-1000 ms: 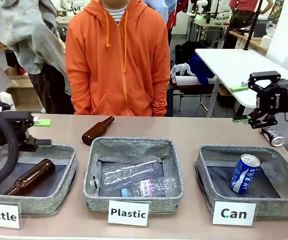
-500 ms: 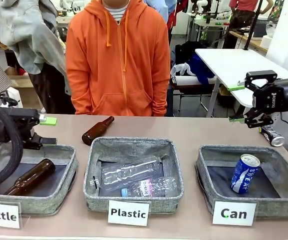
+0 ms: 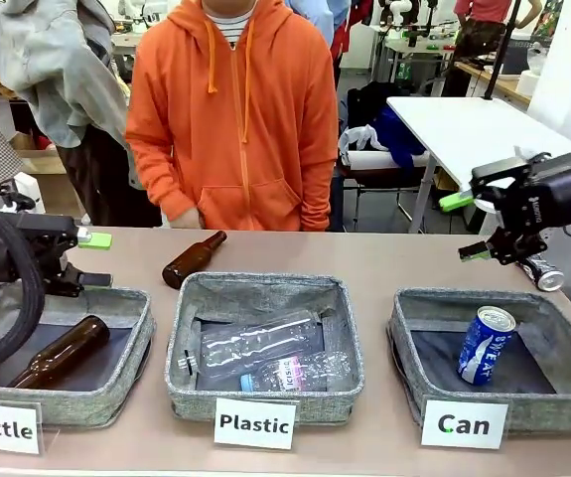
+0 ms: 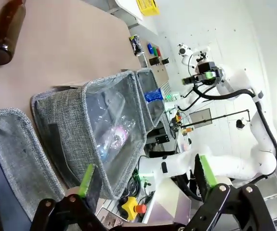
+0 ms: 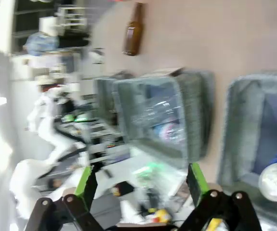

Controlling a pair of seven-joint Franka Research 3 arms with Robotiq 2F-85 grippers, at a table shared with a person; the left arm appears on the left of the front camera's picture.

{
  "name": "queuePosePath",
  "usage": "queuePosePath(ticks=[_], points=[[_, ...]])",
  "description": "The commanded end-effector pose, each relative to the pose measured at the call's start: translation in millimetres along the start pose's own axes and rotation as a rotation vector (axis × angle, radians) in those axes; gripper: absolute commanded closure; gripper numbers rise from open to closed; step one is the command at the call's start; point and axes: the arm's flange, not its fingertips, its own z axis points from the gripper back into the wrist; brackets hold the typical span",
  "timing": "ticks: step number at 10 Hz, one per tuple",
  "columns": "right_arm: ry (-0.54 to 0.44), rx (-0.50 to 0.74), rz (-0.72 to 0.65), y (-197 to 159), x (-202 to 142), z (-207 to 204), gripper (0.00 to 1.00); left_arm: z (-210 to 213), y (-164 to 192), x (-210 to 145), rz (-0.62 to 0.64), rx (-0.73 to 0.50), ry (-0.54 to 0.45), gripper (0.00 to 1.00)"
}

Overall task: Sort the can waste into the basket.
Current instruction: Pick up the can waste from the table and place it in the right Fabric basket.

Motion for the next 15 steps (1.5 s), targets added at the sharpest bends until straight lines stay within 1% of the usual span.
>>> queuePosePath(ticks=[1,2,3,4,5,6,7,8,9,10,11,12,13,14,15], points=[[-0.386,-0.96,0.306,18,8,-2,0.0,16,-18,5,0.008,-0.036,0.074,0.0],[-0.535,-1.221,0.284,16,18,10,0.0,25,-9,4,0.03,-0.005,0.079,0.0],[-0.718,-1.412,0.246,12,29,22,0.0,37,1,2,0.054,-0.023,0.088,0.0],[-0.891,-1.525,0.211,7,37,38,0.0,52,11,-2,0.081,-0.049,0.087,0.0],[-1.053,-1.526,0.205,5,39,52,0.0,68,21,-5,0.106,-0.061,0.038,0.0],[-1.205,-1.432,0.189,6,36,67,0.0,77,26,-3,0.114,-0.078,0.003,0.0],[-1.275,-1.316,0.039,1,23,89,0.0,85,29,2,0.127,-0.079,-0.056,0.0],[-0.476,-0.77,0.413,16,44,75,0.0,68,23,-10,0.112,-0.046,0.026,0.0],[-0.476,-0.77,0.413,16,44,75,0.0,68,23,-10,0.112,-0.046,0.026,0.0],[-0.641,-0.824,0.391,9,37,96,0.0,68,23,-10,0.112,-0.046,0.026,0.0],[-0.566,-0.832,0.335,-3,65,96,0.0,68,23,-10,0.112,-0.046,0.026,0.0],[-0.495,-0.794,0.311,-15,89,103,0.0,68,23,-10,0.112,-0.046,0.026,0.0],[-0.421,-0.82,0.256,-32,109,107,0.0,68,23,-10,0.112,-0.046,0.026,0.0],[-0.313,-0.866,0.173,-58,130,102,0.0,68,23,-10,0.112,-0.046,0.026,0.0],[-0.255,-0.871,0.129,-73,143,96,0.0,68,23,-10,0.112,-0.046,0.026,0.0]])
